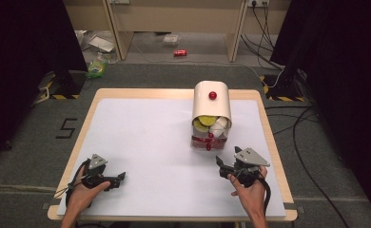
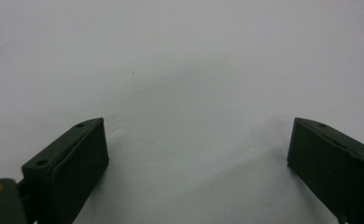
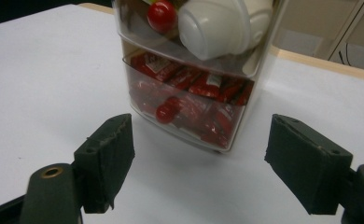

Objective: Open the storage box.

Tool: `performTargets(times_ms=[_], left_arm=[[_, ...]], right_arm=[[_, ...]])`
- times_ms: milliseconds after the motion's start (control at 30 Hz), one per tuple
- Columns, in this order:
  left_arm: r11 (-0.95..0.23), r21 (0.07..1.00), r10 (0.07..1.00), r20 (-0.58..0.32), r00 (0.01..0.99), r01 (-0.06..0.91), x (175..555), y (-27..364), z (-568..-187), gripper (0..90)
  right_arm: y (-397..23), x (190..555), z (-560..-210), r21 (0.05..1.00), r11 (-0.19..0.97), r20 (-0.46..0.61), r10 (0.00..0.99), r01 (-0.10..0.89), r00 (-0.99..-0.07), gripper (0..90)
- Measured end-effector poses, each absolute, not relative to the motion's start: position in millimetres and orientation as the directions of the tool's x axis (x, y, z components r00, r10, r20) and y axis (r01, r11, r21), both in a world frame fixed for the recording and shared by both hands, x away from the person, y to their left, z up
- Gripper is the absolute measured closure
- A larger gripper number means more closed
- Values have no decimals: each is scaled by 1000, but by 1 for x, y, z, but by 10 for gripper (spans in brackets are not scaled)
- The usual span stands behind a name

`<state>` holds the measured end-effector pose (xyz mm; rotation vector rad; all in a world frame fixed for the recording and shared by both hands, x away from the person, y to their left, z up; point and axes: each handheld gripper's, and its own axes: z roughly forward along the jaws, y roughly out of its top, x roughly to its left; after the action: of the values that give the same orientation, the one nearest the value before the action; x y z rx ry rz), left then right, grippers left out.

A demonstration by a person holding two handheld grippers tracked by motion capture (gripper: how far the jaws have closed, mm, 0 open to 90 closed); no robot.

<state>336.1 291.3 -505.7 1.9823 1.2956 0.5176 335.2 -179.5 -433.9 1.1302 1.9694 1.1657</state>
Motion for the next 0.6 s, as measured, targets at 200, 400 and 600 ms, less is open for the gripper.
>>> performTargets(times_ms=[200,400,600], left_arm=[[-252,738,907,-46,419,626,336,291,-506,43],[-250,738,906,-49,420,626,336,291,-506,40],[-251,738,906,-49,421,626,336,291,-506,38]], right_arm=[[-174,333,-425,898,258,-62,876,357,-478,245],[-174,332,-417,901,261,-68,875,347,-480,253],[-175,332,-407,906,256,-69,874,336,-480,264]])
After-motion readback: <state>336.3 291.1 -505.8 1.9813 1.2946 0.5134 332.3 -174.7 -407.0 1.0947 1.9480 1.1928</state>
